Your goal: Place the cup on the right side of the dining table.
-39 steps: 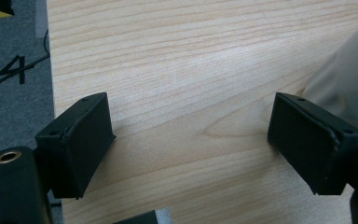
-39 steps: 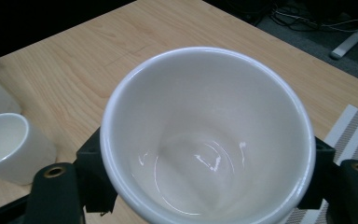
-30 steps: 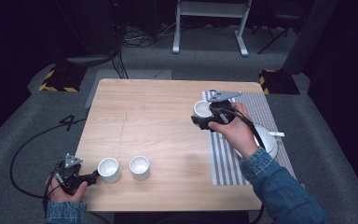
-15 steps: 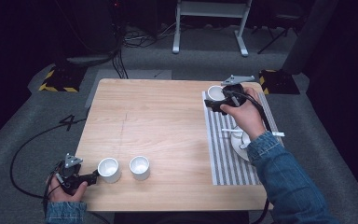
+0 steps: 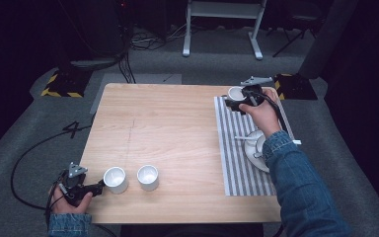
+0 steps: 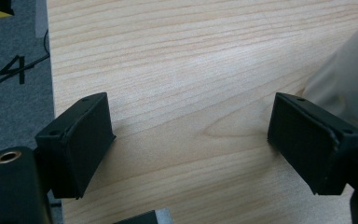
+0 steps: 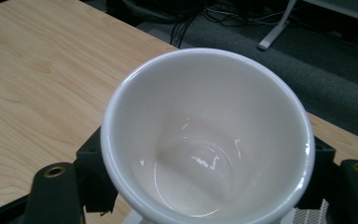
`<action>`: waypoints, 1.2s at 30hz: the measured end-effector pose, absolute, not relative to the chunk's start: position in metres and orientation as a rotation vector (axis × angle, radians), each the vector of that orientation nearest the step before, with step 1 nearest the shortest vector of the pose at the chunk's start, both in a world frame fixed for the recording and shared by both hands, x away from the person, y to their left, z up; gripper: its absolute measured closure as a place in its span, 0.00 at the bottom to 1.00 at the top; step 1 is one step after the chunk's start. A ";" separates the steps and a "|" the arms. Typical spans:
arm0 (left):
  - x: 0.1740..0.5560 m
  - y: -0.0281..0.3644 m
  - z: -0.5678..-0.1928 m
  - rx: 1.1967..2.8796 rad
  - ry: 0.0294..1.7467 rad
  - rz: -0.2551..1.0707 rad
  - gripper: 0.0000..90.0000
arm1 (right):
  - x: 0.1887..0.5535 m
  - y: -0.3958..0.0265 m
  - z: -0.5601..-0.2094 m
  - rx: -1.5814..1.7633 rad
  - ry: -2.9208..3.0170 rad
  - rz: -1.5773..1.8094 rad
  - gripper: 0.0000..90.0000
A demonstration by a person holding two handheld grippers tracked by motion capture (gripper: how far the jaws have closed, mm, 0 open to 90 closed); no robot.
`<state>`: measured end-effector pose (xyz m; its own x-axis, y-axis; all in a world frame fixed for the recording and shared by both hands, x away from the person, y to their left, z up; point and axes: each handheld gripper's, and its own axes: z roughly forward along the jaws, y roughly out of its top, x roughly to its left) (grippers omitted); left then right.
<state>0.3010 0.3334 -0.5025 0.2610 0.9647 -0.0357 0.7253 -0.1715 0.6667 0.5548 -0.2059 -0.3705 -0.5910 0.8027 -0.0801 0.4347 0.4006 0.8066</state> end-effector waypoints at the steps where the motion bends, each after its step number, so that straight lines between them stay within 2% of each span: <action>1: 0.301 0.333 -0.502 1.965 1.525 0.543 0.16 | 0.557 -0.208 -0.373 1.052 2.193 1.060 0.30; 16: 0.301 0.333 -0.503 1.963 1.525 0.542 0.16 | 0.587 -0.232 -0.424 1.155 2.168 1.051 0.30; 36: 0.301 0.333 -0.503 1.964 1.525 0.543 0.16 | 0.595 -0.244 -0.453 1.212 2.185 1.005 0.30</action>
<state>0.3009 0.3332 -0.5025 0.2605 0.9648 -0.0355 0.7250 -0.1711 0.6672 0.5946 -0.2440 -0.4530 -0.5165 0.8557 -0.0323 0.5323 0.3503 0.7707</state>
